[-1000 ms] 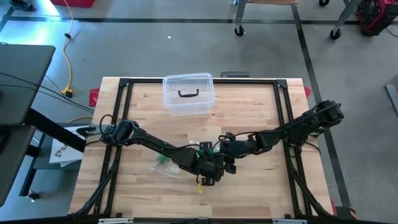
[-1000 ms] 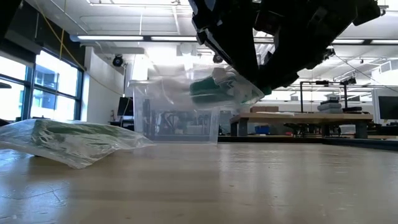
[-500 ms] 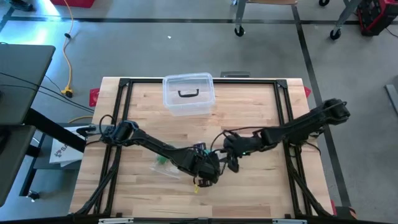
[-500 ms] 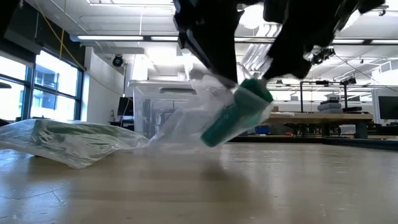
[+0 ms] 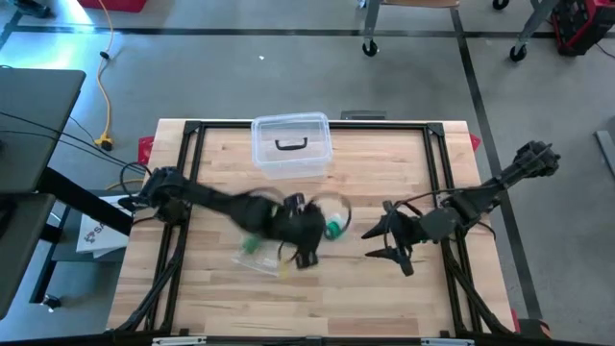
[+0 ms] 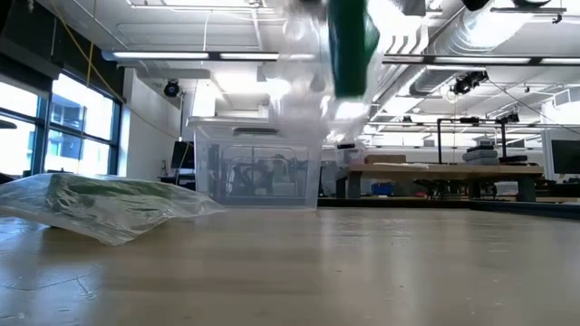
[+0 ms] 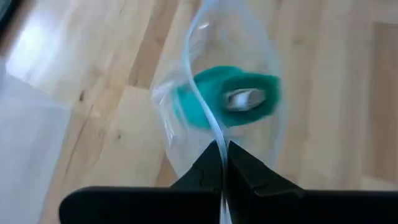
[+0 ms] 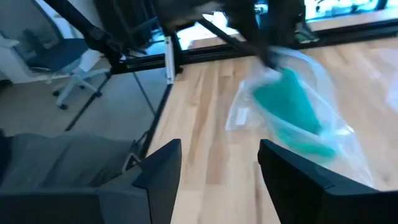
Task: Roll bandage
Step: Put the dark green bandage into the zip bag, then close the zip bag
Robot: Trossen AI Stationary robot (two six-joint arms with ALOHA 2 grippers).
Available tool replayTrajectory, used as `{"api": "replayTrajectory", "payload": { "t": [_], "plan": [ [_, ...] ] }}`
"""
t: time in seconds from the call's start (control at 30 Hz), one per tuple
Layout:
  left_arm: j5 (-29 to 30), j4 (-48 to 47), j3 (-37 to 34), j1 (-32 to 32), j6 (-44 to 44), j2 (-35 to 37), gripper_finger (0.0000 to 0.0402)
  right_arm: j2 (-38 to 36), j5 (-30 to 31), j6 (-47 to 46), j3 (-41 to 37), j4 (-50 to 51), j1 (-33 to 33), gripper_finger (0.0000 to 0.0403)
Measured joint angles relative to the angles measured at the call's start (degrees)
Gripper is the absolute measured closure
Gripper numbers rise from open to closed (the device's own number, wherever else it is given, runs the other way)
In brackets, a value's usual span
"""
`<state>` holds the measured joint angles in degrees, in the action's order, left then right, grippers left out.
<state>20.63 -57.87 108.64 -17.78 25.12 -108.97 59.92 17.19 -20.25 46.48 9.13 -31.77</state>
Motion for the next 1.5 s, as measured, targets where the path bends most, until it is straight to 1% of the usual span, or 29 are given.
{"api": "replayTrajectory", "payload": {
  "t": [0.03, 0.13, 0.23, 0.27, 0.4, 0.5, 0.6, 0.73, 0.87, 0.93, 1.0, 1.1, 1.17, 1.2, 1.27, 1.37, 1.43, 1.5],
  "plan": [
    [-2.20, 0.07, -0.10, 1.10, 0.26, -0.16, 0.0401, 0.03, 1.15, 0.21, 0.00, 0.69, -0.63, 0.0197],
    [-5.73, 1.27, -0.15, 3.01, -0.36, -0.93, 0.0401, 1.14, 2.49, 0.95, 0.00, 3.15, -1.73, 0.0197],
    [-12.13, 0.54, -0.44, 4.54, 0.17, -1.61, 0.0401, 3.37, 2.96, 4.74, 0.00, 5.31, -2.03, 0.0197],
    [-13.07, 1.23, -0.80, 4.96, 0.14, -1.79, 0.0401, 4.42, 4.17, 6.38, 0.00, 5.65, -2.05, 0.0197],
    [-13.89, 2.54, -2.65, 5.45, 0.24, -3.03, 0.0401, 9.70, 9.96, 13.88, -0.03, 5.17, -1.98, 0.0197],
    [-14.44, 2.55, -4.11, 5.07, 1.82, -2.75, 0.0401, 13.42, 11.05, 20.78, -0.02, 0.63, -1.55, 0.0197],
    [-14.17, 2.52, -4.86, 4.67, 2.76, -2.83, 0.0401, 16.66, 11.90, 23.74, -0.04, -3.60, -0.19, 0.0197],
    [-14.14, 5.24, -4.77, 4.05, 2.83, -2.98, 0.0401, 19.42, 11.96, 25.45, -0.02, -6.53, 2.31, 0.0197],
    [-14.42, 5.96, -4.79, 3.43, 2.23, -3.37, 0.0401, 20.98, 8.57, 27.09, -0.02, -7.15, 4.48, 0.0201],
    [-14.17, 6.86, -4.79, 3.22, 1.78, -3.51, 0.0401, 21.49, 5.82, 26.59, -0.02, -7.06, 5.48, 0.0213],
    [-13.91, 7.48, -4.79, 3.12, 1.13, -3.58, 0.0401, 21.55, 2.71, 25.08, -0.02, -6.64, 6.18, 0.0241],
    [-11.53, 8.62, -4.79, 3.12, 0.97, -3.58, 0.0398, 21.53, -1.46, 23.58, -0.02, -6.50, 6.63, 0.0312],
    [-10.09, 8.24, -4.79, 3.23, -0.10, -3.58, 0.0387, 21.53, -2.78, 21.81, -0.02, -6.36, 6.62, 0.0369],
    [-9.80, 7.89, -4.79, 3.42, -1.52, -3.58, 0.0379, 21.52, -3.80, 20.45, -0.02, -6.17, 6.67, 0.0386],
    [-9.82, 6.08, -4.09, 4.12, -4.61, -3.58, 0.0358, 21.40, -5.87, 16.77, -0.02, -4.87, 7.27, 0.0390],
    [-9.78, 2.20, -1.09, 5.17, -7.69, -3.58, 0.0320, 21.40, -9.63, 11.13, -0.02, -2.60, 8.85, 0.0393],
    [-9.38, 0.35, 1.32, 5.50, -9.30, -3.58, 0.0296, 21.40, -10.26, 10.01, -0.02, -1.54, 9.34, 0.0400],
    [-7.38, -2.18, 3.79, 5.46, -10.49, -3.58, 0.0277, 20.74, -9.61, 9.81, 0.03, -1.48, 9.30, 0.0399]
  ]
}}
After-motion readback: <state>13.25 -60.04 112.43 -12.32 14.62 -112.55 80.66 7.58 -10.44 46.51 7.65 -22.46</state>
